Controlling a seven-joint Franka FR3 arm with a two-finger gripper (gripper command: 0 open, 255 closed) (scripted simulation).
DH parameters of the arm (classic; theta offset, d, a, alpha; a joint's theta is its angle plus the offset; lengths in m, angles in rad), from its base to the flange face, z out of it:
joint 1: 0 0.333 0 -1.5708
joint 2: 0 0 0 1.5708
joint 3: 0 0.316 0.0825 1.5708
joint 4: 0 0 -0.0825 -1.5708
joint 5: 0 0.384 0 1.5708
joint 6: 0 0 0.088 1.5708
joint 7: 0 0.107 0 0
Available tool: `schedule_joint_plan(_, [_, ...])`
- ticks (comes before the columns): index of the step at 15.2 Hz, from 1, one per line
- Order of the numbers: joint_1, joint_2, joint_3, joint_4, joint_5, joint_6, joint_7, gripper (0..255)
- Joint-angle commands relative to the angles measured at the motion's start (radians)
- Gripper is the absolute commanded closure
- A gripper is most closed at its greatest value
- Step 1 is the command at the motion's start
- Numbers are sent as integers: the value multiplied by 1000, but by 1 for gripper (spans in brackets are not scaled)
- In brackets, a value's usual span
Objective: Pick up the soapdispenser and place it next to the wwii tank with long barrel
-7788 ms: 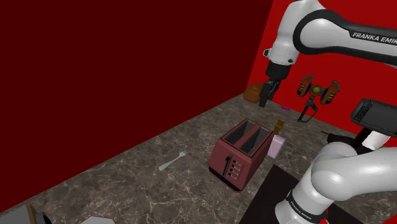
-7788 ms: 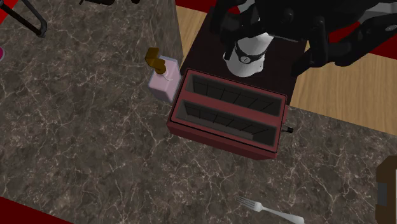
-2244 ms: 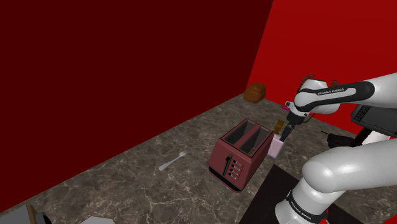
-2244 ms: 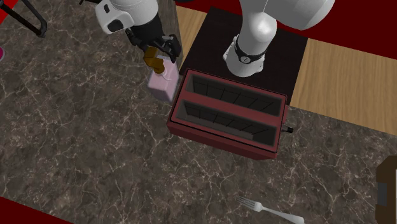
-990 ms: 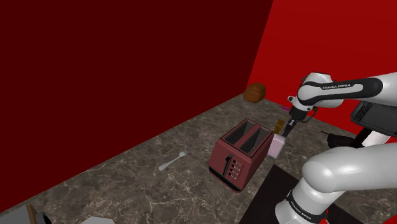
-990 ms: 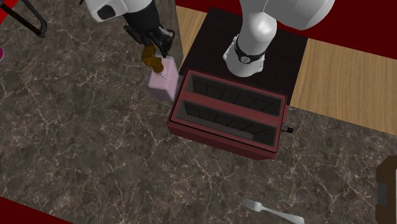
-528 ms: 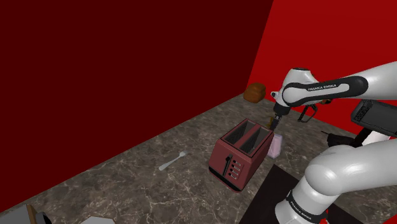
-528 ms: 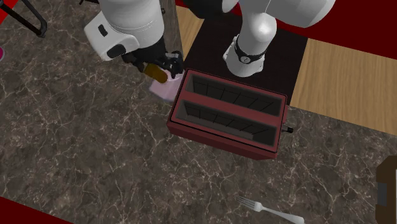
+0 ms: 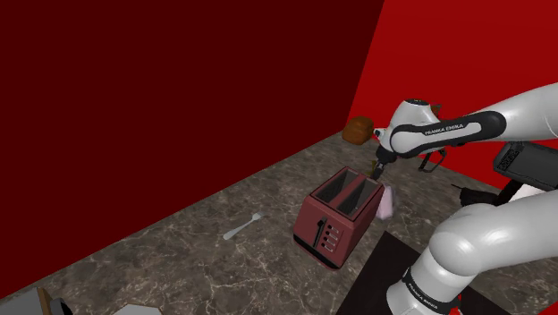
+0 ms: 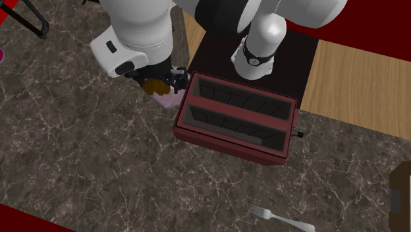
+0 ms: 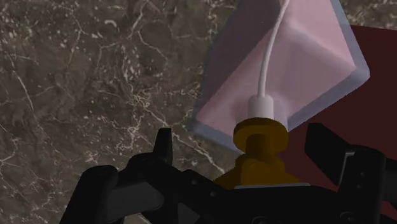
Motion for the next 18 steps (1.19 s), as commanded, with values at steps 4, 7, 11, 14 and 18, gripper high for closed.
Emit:
schedule_joint_plan(4, [-13, 47, -2, -20, 8, -27, -17, 0])
schedule_joint_plan(7, [-20, 48, 6, -20, 14, -26, -21, 0])
schedule_joint_plan(11, [-11, 47, 27, -28, 21, -24, 4, 255])
schedule_joint_plan(14, [-15, 46, 22, -24, 19, -27, -3, 255])
schedule_joint_plan(18, [-22, 49, 8, -20, 15, -25, -22, 255])
